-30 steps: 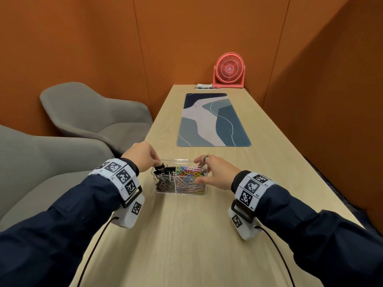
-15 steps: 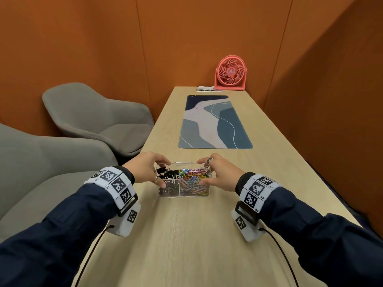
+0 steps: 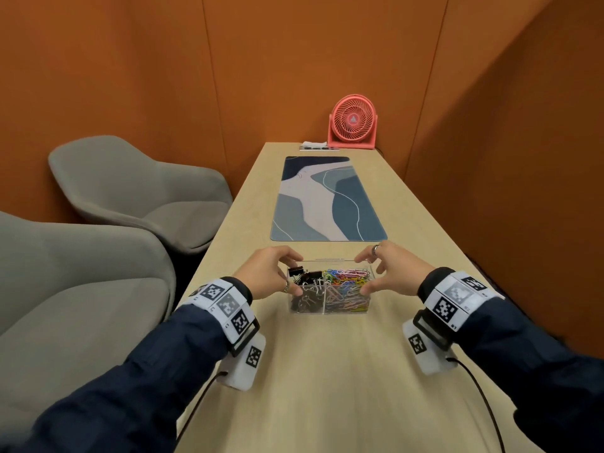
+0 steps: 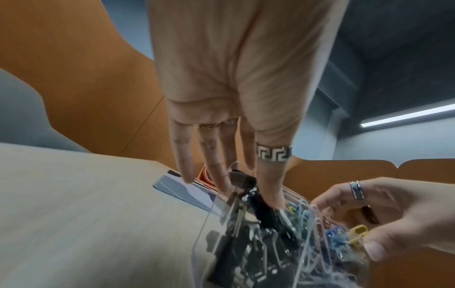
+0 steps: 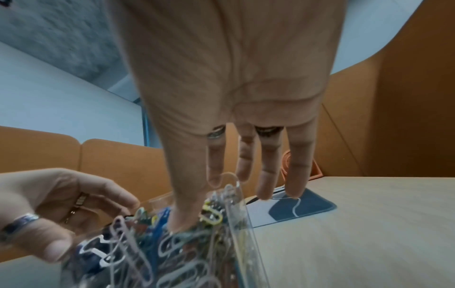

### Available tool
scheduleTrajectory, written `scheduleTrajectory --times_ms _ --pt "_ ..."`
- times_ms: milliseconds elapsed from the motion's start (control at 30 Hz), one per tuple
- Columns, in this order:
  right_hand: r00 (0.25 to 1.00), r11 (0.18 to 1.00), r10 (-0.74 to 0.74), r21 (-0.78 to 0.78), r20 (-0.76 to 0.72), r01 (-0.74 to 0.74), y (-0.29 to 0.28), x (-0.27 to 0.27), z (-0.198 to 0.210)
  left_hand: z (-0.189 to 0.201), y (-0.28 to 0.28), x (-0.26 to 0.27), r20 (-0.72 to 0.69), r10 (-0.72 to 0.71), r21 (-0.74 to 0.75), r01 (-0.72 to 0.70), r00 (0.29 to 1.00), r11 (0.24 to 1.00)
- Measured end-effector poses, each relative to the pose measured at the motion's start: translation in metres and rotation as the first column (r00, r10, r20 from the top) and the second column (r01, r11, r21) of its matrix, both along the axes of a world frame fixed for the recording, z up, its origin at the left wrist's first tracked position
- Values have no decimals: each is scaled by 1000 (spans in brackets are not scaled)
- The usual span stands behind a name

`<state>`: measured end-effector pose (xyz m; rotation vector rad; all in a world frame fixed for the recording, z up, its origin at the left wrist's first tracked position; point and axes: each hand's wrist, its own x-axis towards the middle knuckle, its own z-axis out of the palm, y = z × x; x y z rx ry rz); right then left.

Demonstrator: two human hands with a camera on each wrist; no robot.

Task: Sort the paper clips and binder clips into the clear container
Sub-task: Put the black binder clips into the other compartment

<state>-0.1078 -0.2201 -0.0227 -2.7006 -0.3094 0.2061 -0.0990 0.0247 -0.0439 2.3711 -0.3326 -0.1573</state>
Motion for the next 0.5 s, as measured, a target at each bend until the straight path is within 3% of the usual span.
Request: scheduleTrajectory --times_ms 267,500 --pt "991 994 -88 -60 99 94 -16 16 -6 -6 -31 27 66 75 40 -77 995 996" --pt "986 991 -110 -66 122 119 -16 38 -4 -5 -37 44 7 134 -98 -133 991 986"
